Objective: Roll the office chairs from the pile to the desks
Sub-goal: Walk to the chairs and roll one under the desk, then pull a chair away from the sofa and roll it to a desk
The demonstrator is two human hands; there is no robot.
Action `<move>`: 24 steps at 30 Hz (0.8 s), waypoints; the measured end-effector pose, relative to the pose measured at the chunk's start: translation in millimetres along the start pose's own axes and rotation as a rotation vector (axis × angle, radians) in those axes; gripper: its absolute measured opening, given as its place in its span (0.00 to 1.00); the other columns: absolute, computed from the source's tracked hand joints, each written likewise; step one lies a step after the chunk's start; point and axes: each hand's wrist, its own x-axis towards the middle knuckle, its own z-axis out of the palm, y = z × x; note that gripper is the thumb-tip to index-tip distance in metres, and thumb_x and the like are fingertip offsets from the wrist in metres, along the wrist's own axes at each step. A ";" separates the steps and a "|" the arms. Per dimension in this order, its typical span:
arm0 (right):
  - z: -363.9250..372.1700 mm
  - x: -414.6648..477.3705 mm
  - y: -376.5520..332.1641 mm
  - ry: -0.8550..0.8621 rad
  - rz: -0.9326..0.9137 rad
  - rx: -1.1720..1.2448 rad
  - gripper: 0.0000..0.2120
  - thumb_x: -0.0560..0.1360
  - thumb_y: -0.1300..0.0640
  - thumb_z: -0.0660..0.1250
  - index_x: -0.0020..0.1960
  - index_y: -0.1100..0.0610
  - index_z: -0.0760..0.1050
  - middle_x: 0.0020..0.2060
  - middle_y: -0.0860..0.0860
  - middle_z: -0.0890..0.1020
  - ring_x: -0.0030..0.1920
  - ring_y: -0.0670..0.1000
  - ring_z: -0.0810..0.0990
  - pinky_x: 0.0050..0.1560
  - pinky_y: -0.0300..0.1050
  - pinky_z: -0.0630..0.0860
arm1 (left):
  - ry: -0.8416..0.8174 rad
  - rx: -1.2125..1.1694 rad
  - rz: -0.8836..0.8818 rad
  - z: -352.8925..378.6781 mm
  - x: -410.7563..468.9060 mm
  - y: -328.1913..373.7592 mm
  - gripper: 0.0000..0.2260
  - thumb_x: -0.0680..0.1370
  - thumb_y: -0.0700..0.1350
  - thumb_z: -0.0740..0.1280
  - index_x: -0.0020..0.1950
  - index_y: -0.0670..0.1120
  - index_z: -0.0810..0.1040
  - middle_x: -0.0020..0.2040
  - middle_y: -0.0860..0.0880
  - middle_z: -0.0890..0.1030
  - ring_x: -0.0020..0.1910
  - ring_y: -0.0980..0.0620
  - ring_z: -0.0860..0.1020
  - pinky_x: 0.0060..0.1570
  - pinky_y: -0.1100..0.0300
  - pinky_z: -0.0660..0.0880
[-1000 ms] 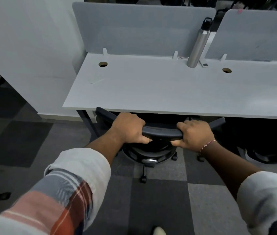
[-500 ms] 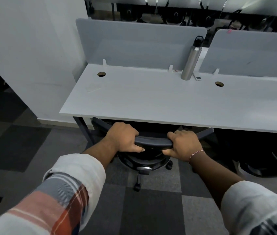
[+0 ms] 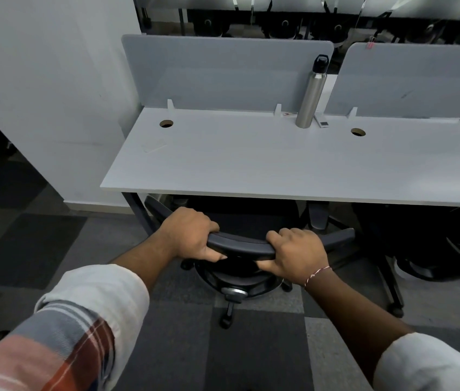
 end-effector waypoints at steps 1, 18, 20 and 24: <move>-0.1 2.5 2.7 0.004 -0.001 -0.004 0.26 0.63 0.29 0.70 0.39 0.52 0.74 0.27 0.49 0.75 0.27 0.53 0.76 0.28 0.43 0.70 | 0.007 0.000 0.007 -0.1 2.9 -1.3 0.29 0.70 0.78 0.57 0.45 0.54 0.78 0.36 0.55 0.78 0.35 0.54 0.77 0.32 0.58 0.65; 11.8 64.2 97.2 -0.036 0.014 0.056 0.25 0.62 0.32 0.70 0.41 0.54 0.77 0.31 0.51 0.77 0.31 0.57 0.78 0.33 0.44 0.67 | 0.048 -0.093 -0.056 -7.9 95.7 -6.6 0.27 0.69 0.79 0.59 0.43 0.54 0.72 0.37 0.55 0.78 0.37 0.51 0.76 0.35 0.57 0.65; 12.6 59.7 105.6 -0.013 0.029 0.071 0.26 0.63 0.31 0.63 0.41 0.54 0.76 0.31 0.50 0.76 0.31 0.56 0.76 0.34 0.45 0.65 | 0.050 -0.094 -0.065 -8.1 100.9 1.3 0.29 0.69 0.79 0.58 0.44 0.53 0.74 0.37 0.54 0.78 0.37 0.50 0.76 0.36 0.56 0.67; 12.6 55.0 101.7 -0.038 0.004 0.041 0.28 0.64 0.30 0.59 0.46 0.53 0.76 0.35 0.50 0.77 0.35 0.55 0.76 0.37 0.45 0.63 | 0.048 -0.080 -0.076 -5.1 95.5 1.3 0.32 0.68 0.81 0.55 0.43 0.53 0.75 0.37 0.55 0.77 0.36 0.51 0.76 0.35 0.57 0.68</move>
